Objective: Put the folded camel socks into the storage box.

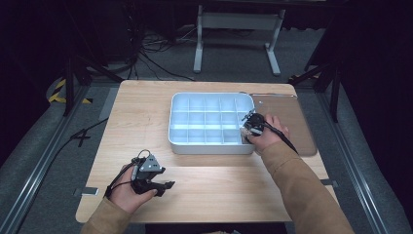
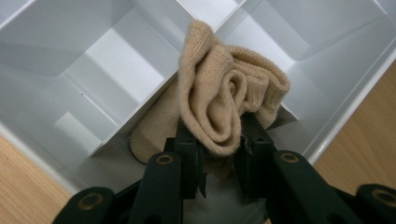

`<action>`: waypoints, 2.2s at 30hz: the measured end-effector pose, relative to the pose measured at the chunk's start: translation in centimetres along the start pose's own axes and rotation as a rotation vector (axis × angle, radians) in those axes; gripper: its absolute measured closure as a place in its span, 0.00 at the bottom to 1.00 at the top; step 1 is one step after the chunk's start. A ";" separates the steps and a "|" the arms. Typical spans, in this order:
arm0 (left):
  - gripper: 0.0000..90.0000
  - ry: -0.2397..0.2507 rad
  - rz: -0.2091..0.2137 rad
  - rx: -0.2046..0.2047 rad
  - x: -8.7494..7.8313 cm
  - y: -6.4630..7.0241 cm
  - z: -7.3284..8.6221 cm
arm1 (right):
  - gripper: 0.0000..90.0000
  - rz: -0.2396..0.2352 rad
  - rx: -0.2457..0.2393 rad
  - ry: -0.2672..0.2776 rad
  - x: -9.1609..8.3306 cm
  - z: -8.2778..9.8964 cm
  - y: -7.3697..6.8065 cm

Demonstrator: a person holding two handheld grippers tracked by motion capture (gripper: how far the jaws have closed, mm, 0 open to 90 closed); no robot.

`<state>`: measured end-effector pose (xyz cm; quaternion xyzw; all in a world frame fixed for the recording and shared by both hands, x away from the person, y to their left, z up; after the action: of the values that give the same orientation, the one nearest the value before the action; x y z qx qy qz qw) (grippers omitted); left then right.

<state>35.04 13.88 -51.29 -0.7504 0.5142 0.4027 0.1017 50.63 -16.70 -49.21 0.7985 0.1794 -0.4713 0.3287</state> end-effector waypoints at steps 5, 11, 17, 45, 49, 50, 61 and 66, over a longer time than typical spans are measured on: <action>0.43 -0.001 -0.001 -0.006 0.1 -0.1 0.1 | 0.83 -0.008 -0.010 -0.031 0.4 -0.2 -0.2; 0.43 -0.008 -0.002 -0.002 0.1 -0.3 0.2 | 0.83 -0.020 0.001 -0.073 1.4 -0.2 -0.5; 0.43 -0.009 -0.004 0.000 0.2 -0.2 0.1 | 0.82 -0.018 0.000 -0.066 1.4 -0.2 -0.5; 0.42 0.000 -0.027 -0.025 -0.9 -0.2 1.2 | 0.58 -0.047 0.130 0.272 -6.7 0.8 1.7; 0.42 0.007 -0.029 -0.028 -0.9 -0.2 1.2 | 0.57 -0.062 0.167 0.324 -7.8 1.5 2.1; 0.42 0.007 -0.031 -0.035 -0.9 -0.1 1.2 | 0.57 -0.062 0.167 0.324 -7.8 1.5 2.1; 0.42 0.031 -0.045 -0.058 -2.4 -1.0 1.2 | 0.53 -0.065 0.188 0.383 -9.0 4.3 2.9; 0.42 0.023 -0.073 -0.080 -2.3 -1.4 1.4 | 0.52 -0.054 0.233 0.413 -9.6 6.0 3.9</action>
<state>35.22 16.89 -50.91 -0.7768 0.4709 0.4102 0.0802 44.37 -23.42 -41.48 0.9054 0.2086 -0.3242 0.1778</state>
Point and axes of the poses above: each handheld gripper's, and its own axes: x roughly forward along the jaws, z roughly out of its underside, y roughly to its right, the point moved 9 cm from there along x, roughly forward along the jaws, and after that the axes turned 14 degrees about z, right-handed, at the moved point
